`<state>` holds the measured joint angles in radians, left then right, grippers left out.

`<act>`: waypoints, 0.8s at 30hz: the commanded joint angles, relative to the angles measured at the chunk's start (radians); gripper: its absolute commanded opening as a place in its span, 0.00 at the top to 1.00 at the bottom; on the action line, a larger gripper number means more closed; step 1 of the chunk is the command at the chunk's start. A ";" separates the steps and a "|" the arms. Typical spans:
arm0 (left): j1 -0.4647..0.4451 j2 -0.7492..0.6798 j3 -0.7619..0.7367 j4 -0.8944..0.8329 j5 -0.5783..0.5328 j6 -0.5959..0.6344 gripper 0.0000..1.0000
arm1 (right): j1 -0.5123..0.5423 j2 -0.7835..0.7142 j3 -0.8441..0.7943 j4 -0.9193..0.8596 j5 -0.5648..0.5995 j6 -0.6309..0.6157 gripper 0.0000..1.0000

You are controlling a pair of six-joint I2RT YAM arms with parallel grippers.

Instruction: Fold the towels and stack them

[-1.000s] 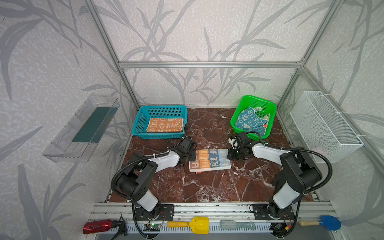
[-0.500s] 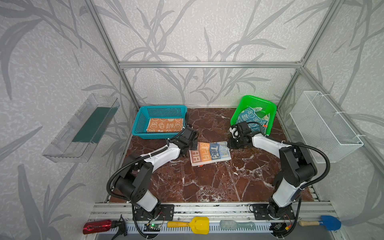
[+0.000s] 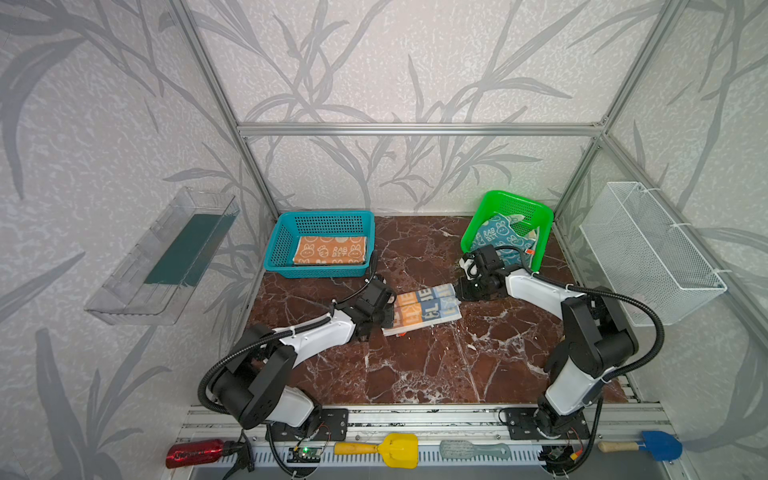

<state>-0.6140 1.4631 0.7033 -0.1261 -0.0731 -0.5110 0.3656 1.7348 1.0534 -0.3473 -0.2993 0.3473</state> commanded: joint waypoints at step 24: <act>0.004 -0.059 -0.011 -0.025 -0.098 0.007 1.00 | 0.027 -0.094 -0.102 -0.011 0.022 -0.016 1.00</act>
<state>-0.6132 1.4017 0.7132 -0.1307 -0.1474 -0.4976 0.3923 1.6405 0.9680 -0.3424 -0.3027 0.3454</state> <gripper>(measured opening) 0.048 0.048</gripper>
